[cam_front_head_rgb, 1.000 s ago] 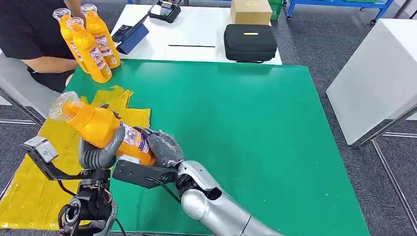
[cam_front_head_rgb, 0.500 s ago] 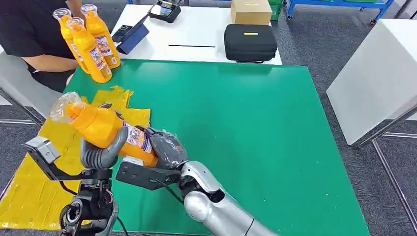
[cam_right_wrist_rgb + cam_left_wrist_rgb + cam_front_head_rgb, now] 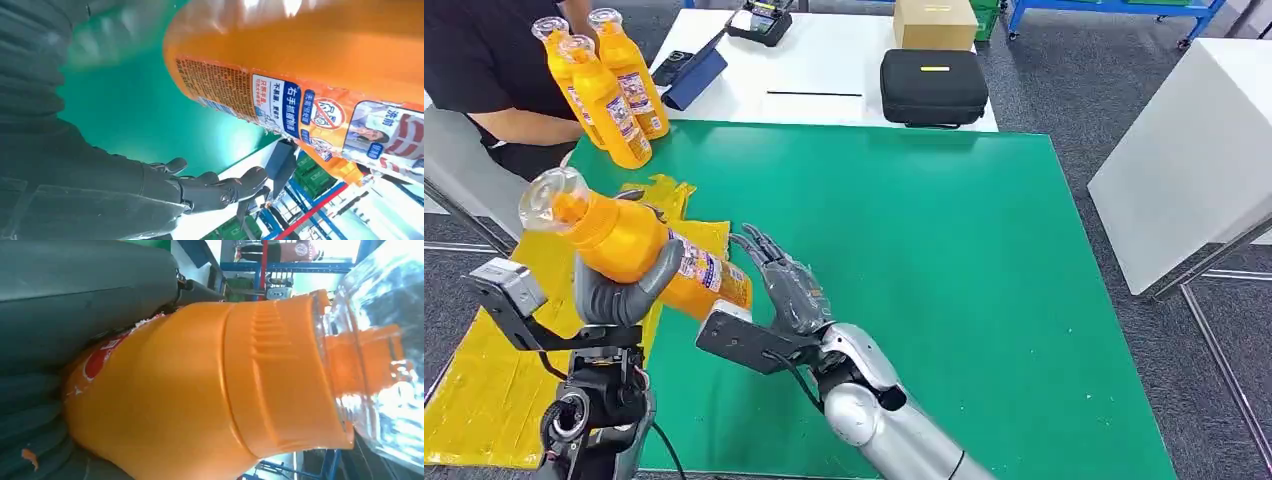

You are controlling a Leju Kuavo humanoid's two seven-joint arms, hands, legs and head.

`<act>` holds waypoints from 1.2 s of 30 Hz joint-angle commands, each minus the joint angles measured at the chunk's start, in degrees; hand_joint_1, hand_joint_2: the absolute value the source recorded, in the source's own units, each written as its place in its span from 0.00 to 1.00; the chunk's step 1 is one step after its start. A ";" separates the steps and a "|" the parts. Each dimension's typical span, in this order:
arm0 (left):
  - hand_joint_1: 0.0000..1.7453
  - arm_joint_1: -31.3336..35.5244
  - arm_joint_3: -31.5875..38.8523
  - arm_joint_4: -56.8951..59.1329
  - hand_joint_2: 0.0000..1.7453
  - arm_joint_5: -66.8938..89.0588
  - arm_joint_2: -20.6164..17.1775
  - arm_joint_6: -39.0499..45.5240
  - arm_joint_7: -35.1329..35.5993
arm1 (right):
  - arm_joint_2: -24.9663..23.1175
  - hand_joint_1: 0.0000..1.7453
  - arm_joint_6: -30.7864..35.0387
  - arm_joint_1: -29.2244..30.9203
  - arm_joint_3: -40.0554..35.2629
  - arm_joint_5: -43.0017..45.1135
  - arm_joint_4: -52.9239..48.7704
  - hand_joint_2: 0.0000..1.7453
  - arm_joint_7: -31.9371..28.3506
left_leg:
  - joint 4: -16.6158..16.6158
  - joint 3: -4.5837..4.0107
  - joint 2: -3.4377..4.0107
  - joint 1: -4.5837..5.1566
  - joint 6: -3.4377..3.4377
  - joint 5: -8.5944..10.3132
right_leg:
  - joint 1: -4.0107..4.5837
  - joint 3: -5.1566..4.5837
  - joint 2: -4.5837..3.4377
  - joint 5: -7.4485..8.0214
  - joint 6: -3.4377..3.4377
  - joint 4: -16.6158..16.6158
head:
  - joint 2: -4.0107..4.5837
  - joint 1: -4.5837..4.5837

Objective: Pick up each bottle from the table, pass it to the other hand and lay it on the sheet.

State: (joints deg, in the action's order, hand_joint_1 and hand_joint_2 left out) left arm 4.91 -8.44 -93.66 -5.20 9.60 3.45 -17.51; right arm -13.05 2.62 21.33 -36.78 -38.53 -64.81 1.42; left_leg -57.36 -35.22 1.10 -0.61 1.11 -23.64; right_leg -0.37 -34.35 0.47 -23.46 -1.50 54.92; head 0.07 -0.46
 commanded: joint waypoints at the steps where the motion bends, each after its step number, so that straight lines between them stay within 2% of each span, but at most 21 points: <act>1: 1.00 4.23 4.31 10.02 1.00 9.26 -1.79 1.66 2.44 | 7.77 0.00 -2.57 -5.04 6.82 7.70 -14.73 0.00 -2.68 | 0.09 0.29 -0.34 0.06 -0.03 -0.03 | -0.07 0.34 0.23 -0.14 0.04 -0.02 | 0.00 0.00; 3: 1.00 4.87 4.92 12.45 1.00 19.64 -3.12 6.22 2.20 | 10.98 0.00 -2.92 -9.69 10.68 7.36 -24.65 0.00 -2.43 | 0.13 0.31 -0.50 0.06 -0.01 -0.01 | -0.08 0.41 0.40 -0.16 0.03 -0.07 | 0.00 0.00; 4: 1.00 5.28 4.18 14.39 1.00 28.50 -4.76 9.60 4.64 | 12.33 0.00 -3.72 -12.36 13.24 7.27 -29.86 0.00 -2.62 | 0.15 0.39 -0.71 0.07 0.00 -0.02 | -0.09 0.55 0.60 -0.24 0.02 -0.09 | 0.00 0.00; 6: 1.00 5.96 3.94 17.39 1.00 38.21 -6.51 12.61 6.57 | 14.51 0.00 -5.06 -15.58 16.82 8.05 -35.26 0.00 -3.47 | 0.11 0.21 -0.55 0.08 0.00 0.01 | -0.10 0.35 0.50 -0.16 0.01 -0.06 | 0.00 0.00; 8: 1.00 6.23 4.05 18.90 1.00 44.91 -7.34 15.29 7.56 | 15.76 0.00 -5.23 -18.13 19.11 9.55 -37.58 0.00 -5.16 | 0.11 0.44 -0.65 0.16 0.00 -0.12 | -0.17 0.58 0.54 -0.31 0.03 -0.02 | 0.00 0.00; 9: 1.00 6.25 4.21 19.29 1.00 46.64 -7.59 16.31 7.62 | 16.22 0.00 -5.17 -18.93 19.64 9.70 -38.03 0.00 -5.60 | 0.13 0.26 -0.55 0.16 0.00 -0.04 | -0.15 0.39 0.46 -0.18 0.02 -0.07 | 0.00 0.00; 10: 1.00 6.09 3.96 20.51 1.00 54.04 -8.59 19.68 9.32 | 16.97 0.00 -4.82 -20.76 20.59 9.77 -38.83 0.00 -6.71 | 0.12 0.33 -0.57 0.18 -0.01 -0.08 | -0.17 0.45 0.45 -0.23 0.03 -0.04 | 0.00 0.00; 11: 1.00 6.64 1.82 23.84 1.00 70.54 -10.89 23.33 17.90 | 18.41 0.00 -4.86 -21.49 20.46 10.02 -38.68 0.00 -6.74 | 0.14 0.44 -0.64 0.17 -0.02 -0.12 | -0.16 0.58 0.51 -0.28 0.05 -0.07 | 0.00 0.00; 13: 1.00 8.06 2.00 30.59 1.00 77.57 -12.08 25.42 19.95 | 19.74 0.00 -5.00 -21.92 20.22 11.10 -37.44 0.00 -6.61 | 0.18 0.48 -0.51 0.18 -0.02 -0.12 | -0.16 0.57 0.36 -0.23 0.05 -0.11 | 0.00 0.00; 17: 1.00 9.10 3.56 38.88 1.00 82.12 -13.52 29.08 21.03 | 20.58 0.00 -4.17 -22.99 19.80 12.92 -36.71 0.00 -6.36 | 0.18 0.50 -0.37 0.20 -0.05 -0.13 | -0.18 0.53 0.22 -0.22 0.04 -0.06 | 0.00 -0.02; 22: 1.00 5.22 4.21 38.14 1.00 86.08 -14.47 30.41 22.40 | 21.30 0.00 -4.42 -21.98 18.93 14.33 -35.07 0.00 -6.59 | 0.14 0.41 -0.01 0.16 -0.04 -0.19 | -0.15 0.34 -0.10 -0.16 -0.01 -0.06 | 0.00 -0.02; 25: 1.00 2.12 5.00 35.63 1.00 86.79 -15.14 29.46 22.28 | 21.81 0.00 -4.62 -21.27 17.79 15.18 -33.11 0.00 -7.74 | 0.14 0.66 -0.04 0.19 -0.05 -0.33 | -0.18 0.57 -0.10 -0.32 0.01 -0.02 | 0.00 0.00; 26: 1.00 1.68 5.20 35.66 1.00 86.73 -15.27 29.07 22.27 | 21.57 0.00 -4.70 -20.54 17.48 15.48 -32.22 0.00 -7.86 | 0.12 0.37 0.04 0.13 -0.01 -0.21 | -0.12 0.33 -0.12 -0.16 -0.03 -0.08 | 0.00 0.00; 28: 1.00 1.34 5.20 36.01 1.00 87.01 -15.49 28.39 21.85 | 21.45 0.00 -4.81 -19.50 16.97 15.85 -31.14 0.00 -7.92 | 0.12 0.58 0.09 0.17 -0.03 -0.31 | -0.17 0.50 -0.21 -0.27 -0.01 -0.03 | 0.00 0.00; 33: 1.00 1.33 4.79 36.95 1.00 87.31 -15.41 26.55 21.26 | 21.63 0.00 -4.87 -18.75 16.35 16.28 -30.66 0.00 -7.85 | 0.08 0.19 -0.11 0.11 -0.02 -0.14 | -0.11 0.23 -0.01 -0.18 -0.08 -0.04 | 0.00 0.00; 36: 1.00 1.09 3.26 38.99 1.00 86.35 -15.76 25.25 18.12 | 21.33 0.00 -4.92 -17.58 15.78 16.60 -29.75 0.00 -7.70 | 0.11 0.52 -0.03 0.18 -0.05 -0.28 | -0.19 0.47 -0.18 -0.30 -0.03 0.02 | 0.00 0.00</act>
State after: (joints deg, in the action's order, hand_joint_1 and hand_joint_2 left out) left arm 5.73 -3.91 -60.46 81.64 -4.57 31.41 4.17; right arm 8.13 -1.90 0.01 -18.32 -22.60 -99.65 -6.36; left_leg -57.34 -35.31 0.91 -0.51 1.14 -23.71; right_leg -0.46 -34.31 0.57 -23.59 -1.64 54.91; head 0.07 -0.46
